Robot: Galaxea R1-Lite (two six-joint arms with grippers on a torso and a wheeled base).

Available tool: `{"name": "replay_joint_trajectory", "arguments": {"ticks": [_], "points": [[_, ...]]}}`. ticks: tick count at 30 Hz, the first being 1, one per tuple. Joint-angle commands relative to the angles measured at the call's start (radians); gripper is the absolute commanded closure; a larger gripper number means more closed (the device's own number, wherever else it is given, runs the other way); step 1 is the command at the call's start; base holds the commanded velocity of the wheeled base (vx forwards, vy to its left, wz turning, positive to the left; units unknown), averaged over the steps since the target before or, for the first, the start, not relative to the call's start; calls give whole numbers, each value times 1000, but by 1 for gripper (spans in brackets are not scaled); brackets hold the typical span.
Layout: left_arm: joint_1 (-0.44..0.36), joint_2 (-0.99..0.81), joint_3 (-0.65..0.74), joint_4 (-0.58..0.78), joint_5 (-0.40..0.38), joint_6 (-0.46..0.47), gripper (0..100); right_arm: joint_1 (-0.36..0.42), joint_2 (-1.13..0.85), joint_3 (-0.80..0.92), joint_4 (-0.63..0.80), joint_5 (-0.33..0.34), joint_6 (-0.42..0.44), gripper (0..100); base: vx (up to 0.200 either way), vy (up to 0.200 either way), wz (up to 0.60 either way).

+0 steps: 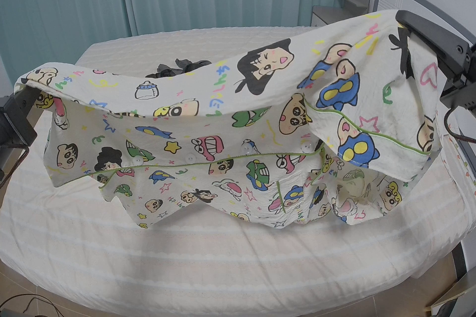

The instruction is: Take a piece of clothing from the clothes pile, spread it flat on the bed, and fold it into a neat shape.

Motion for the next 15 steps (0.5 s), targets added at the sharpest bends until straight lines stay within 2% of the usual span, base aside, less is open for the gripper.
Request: {"name": "replay_joint_trajectory", "arguments": {"ticks": [1, 15], "points": [[-3, 2, 4, 0, 1, 0, 100, -5, -4, 6, 0, 1, 0, 100, 0, -200, 0], [-2, -5, 43, 0, 2, 1, 100, -35, -1, 9, 3, 4, 6, 100, 0, -200, 0]]}}
